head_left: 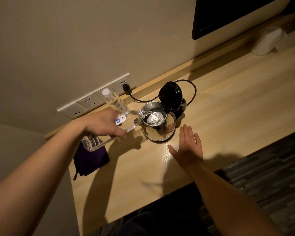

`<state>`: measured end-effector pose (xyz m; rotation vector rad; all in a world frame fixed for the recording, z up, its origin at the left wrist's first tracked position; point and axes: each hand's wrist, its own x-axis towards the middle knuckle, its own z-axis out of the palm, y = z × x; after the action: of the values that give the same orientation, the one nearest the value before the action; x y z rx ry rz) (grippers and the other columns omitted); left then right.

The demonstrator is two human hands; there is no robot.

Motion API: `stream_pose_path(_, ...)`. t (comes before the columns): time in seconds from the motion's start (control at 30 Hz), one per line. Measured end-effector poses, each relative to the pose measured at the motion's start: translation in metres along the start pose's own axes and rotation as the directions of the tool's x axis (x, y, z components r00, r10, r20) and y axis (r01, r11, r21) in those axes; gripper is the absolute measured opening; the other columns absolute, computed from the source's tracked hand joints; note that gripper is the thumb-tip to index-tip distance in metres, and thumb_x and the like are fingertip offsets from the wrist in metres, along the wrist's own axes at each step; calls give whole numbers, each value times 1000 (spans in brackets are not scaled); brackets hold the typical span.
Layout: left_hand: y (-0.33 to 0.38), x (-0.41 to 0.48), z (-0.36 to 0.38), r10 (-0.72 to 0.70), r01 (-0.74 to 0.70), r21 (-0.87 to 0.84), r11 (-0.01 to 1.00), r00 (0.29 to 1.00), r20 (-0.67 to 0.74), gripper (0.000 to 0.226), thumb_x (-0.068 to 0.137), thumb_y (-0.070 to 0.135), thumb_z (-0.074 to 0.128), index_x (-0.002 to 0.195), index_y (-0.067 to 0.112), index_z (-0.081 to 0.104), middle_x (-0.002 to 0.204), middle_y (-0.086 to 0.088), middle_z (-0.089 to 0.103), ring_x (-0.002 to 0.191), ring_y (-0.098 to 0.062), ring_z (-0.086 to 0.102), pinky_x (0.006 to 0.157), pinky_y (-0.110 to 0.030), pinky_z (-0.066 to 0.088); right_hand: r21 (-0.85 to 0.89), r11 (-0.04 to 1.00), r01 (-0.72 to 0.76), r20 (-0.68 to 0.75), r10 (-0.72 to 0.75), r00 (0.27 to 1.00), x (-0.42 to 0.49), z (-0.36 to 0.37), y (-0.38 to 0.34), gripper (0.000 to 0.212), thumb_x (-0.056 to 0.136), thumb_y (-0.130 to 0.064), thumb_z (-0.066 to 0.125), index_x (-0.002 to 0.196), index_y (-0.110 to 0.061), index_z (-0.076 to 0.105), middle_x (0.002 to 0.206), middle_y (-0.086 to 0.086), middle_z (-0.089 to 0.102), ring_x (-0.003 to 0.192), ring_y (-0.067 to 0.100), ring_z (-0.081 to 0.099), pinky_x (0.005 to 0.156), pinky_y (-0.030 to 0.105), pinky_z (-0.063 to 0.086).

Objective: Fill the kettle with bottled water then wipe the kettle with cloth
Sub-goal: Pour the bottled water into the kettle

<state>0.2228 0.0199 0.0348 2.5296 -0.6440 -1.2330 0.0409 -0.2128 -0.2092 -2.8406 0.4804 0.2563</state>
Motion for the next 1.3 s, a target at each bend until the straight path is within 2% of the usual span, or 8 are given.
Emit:
stream_pose_path(0.1, 1, -1, -1, -11, 11, 46, 999, 1000, 0, 33, 79, 29, 85, 94, 29, 55, 78, 2, 64, 58, -7, 55, 50, -20, 44, -2, 1000, 0, 4, 0, 1000, 0, -1, 0, 100, 92, -71, 46, 164, -7, 23, 175, 11, 18, 162, 25, 14, 129, 48, 20)
stream_pose_path(0.37, 3, -3, -5, -37, 37, 53, 998, 999, 4, 32, 79, 27, 84, 100, 15, 63, 91, -18, 72, 67, -19, 58, 63, -42, 53, -14, 1000, 0, 5, 0, 1000, 1, 0, 0, 100, 91, -72, 45, 164, -8, 23, 174, 11, 19, 162, 25, 15, 129, 48, 20)
stream_pose_path(0.57, 1, -3, -6, -65, 65, 73, 995, 998, -6, 37, 77, 30, 85, 99, 9, 64, 81, -14, 69, 63, -21, 57, 61, -40, 51, -1, 1000, 1, -1, -1, 1000, 1, 2, 1, 100, 90, -73, 45, 163, -7, 25, 174, 12, 21, 161, 25, 17, 128, 48, 21)
stream_pose_path(0.63, 2, -4, -7, -62, 62, 74, 995, 998, 3, 35, 77, 30, 85, 99, 13, 64, 83, -14, 72, 64, -21, 60, 63, -44, 57, -1, 1000, 2, -2, -2, 1000, 1, 2, 1, 100, 90, -73, 44, 163, -7, 25, 174, 12, 21, 161, 26, 17, 128, 48, 21)
stream_pose_path(0.77, 3, -4, -7, -35, 35, 63, 997, 999, 4, 36, 78, 29, 86, 102, 25, 60, 84, -4, 72, 66, -13, 65, 64, -33, 58, -2, 1000, 3, -7, -3, 1000, 2, 3, 1, 100, 90, -72, 44, 163, -7, 26, 174, 12, 21, 161, 26, 17, 128, 48, 20)
stream_pose_path(0.9, 4, -3, -8, -61, 61, 102, 993, 998, -4, 39, 77, 32, 86, 105, 19, 61, 82, -5, 70, 67, -16, 62, 69, -42, 59, -2, 1000, 4, -1, -4, 1000, 2, 4, 2, 100, 90, -73, 42, 164, -8, 24, 174, 12, 19, 162, 25, 15, 129, 48, 19)
stream_pose_path(1.07, 7, -3, -8, -79, 78, 95, 992, 997, 6, 34, 78, 28, 86, 100, 16, 63, 77, -2, 69, 58, -9, 60, 53, -22, 50, 8, 1000, 11, -5, -11, 1000, 2, 5, 2, 100, 90, -73, 43, 163, -7, 24, 174, 12, 20, 162, 26, 16, 129, 49, 21)
stream_pose_path(1.3, 11, -5, -11, -114, 116, 183, 976, 993, -17, 43, 78, 35, 85, 104, 8, 63, 86, -10, 65, 71, -20, 56, 68, -47, 54, 19, 1000, 8, -12, -8, 1000, 3, 5, 2, 100, 89, -71, 46, 163, -7, 26, 174, 12, 21, 161, 26, 17, 128, 49, 21)
